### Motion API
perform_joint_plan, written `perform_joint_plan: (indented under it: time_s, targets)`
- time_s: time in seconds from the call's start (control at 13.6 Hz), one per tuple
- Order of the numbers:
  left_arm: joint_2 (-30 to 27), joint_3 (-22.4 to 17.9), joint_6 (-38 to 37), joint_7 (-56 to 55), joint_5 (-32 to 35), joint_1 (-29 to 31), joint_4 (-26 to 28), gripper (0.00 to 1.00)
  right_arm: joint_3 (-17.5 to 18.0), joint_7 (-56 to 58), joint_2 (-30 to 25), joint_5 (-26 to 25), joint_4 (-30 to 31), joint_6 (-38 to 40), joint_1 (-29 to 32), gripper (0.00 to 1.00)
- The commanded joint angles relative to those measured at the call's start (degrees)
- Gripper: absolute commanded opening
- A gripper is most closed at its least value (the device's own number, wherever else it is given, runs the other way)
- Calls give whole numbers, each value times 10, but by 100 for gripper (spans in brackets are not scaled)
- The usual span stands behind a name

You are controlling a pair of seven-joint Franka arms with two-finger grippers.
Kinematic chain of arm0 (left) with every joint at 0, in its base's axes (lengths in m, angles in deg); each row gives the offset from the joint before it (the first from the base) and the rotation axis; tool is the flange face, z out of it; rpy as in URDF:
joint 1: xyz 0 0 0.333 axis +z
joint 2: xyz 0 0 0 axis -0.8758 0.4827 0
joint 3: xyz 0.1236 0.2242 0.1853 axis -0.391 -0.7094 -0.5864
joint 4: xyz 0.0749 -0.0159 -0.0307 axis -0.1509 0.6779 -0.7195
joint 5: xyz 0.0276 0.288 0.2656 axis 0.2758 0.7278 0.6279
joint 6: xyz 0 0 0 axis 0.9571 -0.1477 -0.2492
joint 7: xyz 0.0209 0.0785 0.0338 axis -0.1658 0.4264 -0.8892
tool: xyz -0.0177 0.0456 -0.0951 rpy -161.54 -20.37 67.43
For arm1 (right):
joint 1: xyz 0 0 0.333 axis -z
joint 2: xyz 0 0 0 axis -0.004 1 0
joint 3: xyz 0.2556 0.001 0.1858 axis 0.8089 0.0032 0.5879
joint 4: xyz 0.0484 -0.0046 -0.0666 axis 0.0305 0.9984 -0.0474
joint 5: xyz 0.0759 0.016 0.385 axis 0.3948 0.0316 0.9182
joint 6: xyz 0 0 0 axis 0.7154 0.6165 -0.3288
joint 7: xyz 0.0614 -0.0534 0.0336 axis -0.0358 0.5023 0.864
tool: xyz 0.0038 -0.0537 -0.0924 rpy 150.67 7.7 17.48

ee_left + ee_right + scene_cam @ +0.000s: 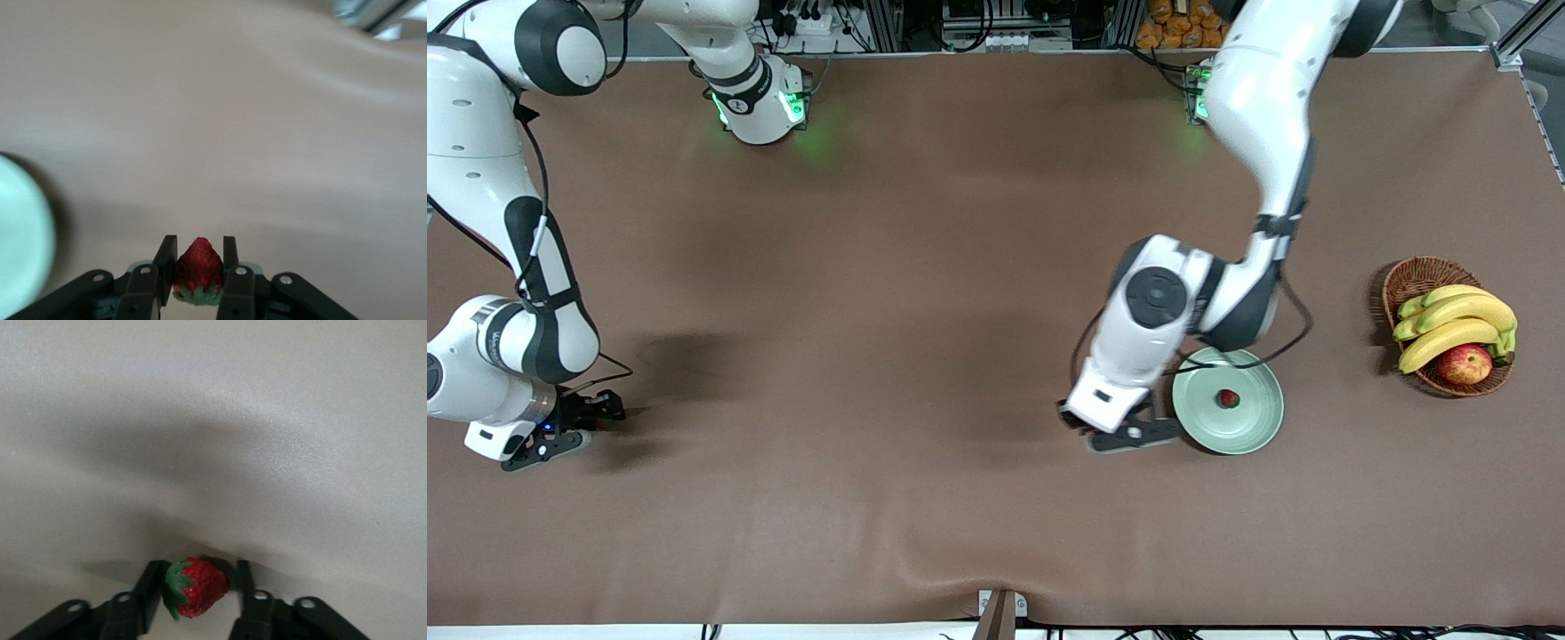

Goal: Collect all strawberries into plate
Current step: 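Lower the held strawberry onto the plate and open the left gripper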

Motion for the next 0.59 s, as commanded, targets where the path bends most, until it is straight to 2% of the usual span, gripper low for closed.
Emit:
perform_joint_plan:
  time_s: [0.0, 0.22, 0.29, 0.37, 0.44, 0.51]
  targets:
    - [-61, 1, -10, 68, 33, 46, 110, 0, 11, 3, -9, -2, 12, -1, 10, 0]
    - [-76, 2, -10, 168, 43, 103, 173, 0, 11, 4, -19, -2, 10, -1, 5, 0]
    - [-75, 2, -9, 189, 43, 113, 183, 4, 11, 8, -26, -3, 9, -1, 3, 0]
    - [-71, 3, -9, 199, 43, 122, 185, 13, 13, 10, -37, -4, 6, 0, 2, 0]
    - [-69, 4, -9, 199, 43, 125, 186, 51, 15, 16, -49, -9, 5, 3, 0, 0]
    - [-73, 4, -10, 201, 43, 126, 191, 100, 16, 37, -56, -9, 4, 7, -8, 0]
